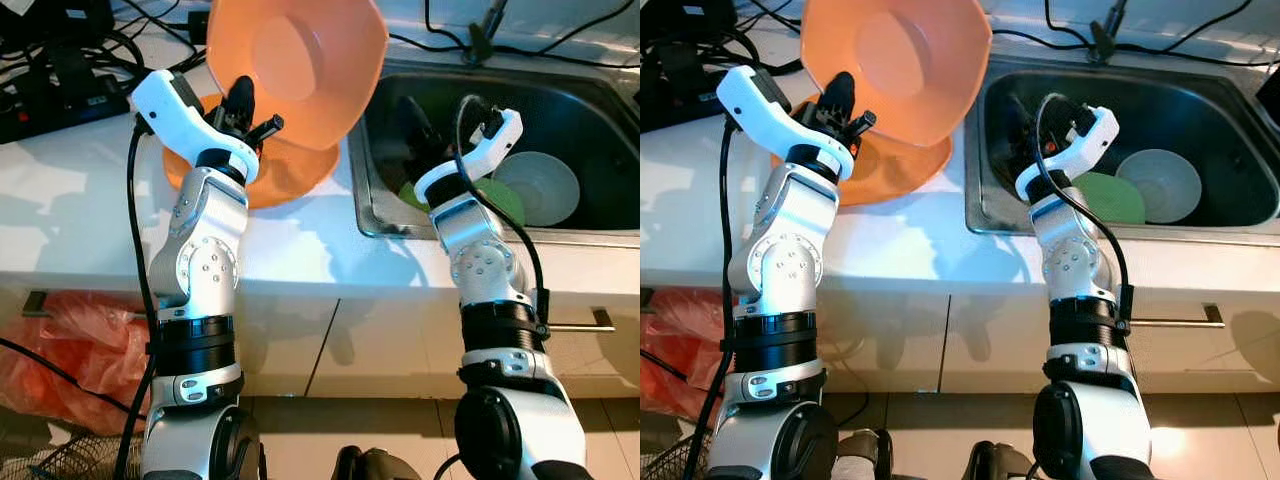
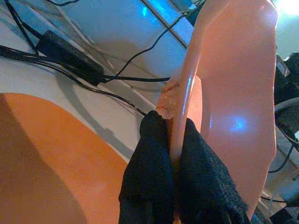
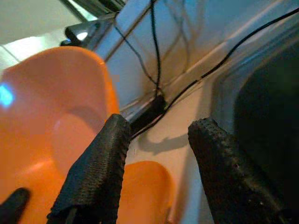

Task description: Kitchen organization

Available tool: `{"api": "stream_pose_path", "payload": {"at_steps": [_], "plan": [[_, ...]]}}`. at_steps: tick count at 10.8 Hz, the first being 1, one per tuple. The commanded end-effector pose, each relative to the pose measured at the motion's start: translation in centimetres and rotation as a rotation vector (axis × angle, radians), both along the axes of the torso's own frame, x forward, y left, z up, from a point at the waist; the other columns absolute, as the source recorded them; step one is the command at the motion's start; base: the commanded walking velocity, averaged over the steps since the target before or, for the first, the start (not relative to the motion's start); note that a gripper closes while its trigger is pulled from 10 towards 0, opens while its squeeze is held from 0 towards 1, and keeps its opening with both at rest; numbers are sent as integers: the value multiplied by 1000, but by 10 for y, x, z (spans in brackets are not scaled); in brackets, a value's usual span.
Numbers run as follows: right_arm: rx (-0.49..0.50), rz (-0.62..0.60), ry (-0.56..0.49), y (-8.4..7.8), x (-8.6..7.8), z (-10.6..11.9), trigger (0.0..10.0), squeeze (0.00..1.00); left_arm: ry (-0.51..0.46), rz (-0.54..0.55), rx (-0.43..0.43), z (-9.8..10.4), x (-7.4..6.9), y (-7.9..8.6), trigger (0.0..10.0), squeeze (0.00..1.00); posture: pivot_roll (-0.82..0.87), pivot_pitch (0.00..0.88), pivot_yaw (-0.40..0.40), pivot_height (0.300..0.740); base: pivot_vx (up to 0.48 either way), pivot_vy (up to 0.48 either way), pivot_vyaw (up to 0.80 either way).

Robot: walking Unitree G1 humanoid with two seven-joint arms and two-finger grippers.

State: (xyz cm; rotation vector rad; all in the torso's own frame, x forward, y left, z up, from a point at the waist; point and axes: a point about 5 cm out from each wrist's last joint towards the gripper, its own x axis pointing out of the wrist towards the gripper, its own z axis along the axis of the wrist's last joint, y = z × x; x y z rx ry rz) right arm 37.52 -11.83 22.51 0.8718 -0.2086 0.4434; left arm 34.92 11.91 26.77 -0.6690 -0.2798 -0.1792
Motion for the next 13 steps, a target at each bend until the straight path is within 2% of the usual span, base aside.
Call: {"api": "stream_pose_path", "payload": {"at_steps": [1, 2, 3, 4, 13], "plan": [[14, 12, -17, -3, -3, 2, 10000, 0, -77, -49, -2, 16, -4, -10, 10000, 0, 91, 149, -72, 723, 0, 0, 0], [18, 27, -20, -2, -4, 2, 10000, 0, -77, -57, -1, 16, -4, -12, 10000, 0, 90, 150, -72, 723, 0, 0, 0], [20, 29, -18, -2, -5, 2, 10000, 714, -78, -58, -2, 16, -4, -13, 10000, 0, 90, 150, -73, 723, 0, 0, 0], [44, 35, -10, -3, -5, 1, 10000, 1000, -77, -56, -5, 16, -4, -12, 10000, 0, 90, 151, -73, 723, 0, 0, 0], [60, 71, -15, -2, -7, 0, 10000, 1000, -79, -80, 0, 15, -5, -16, 10000, 0, 89, 140, -73, 723, 0, 0, 0]]}}
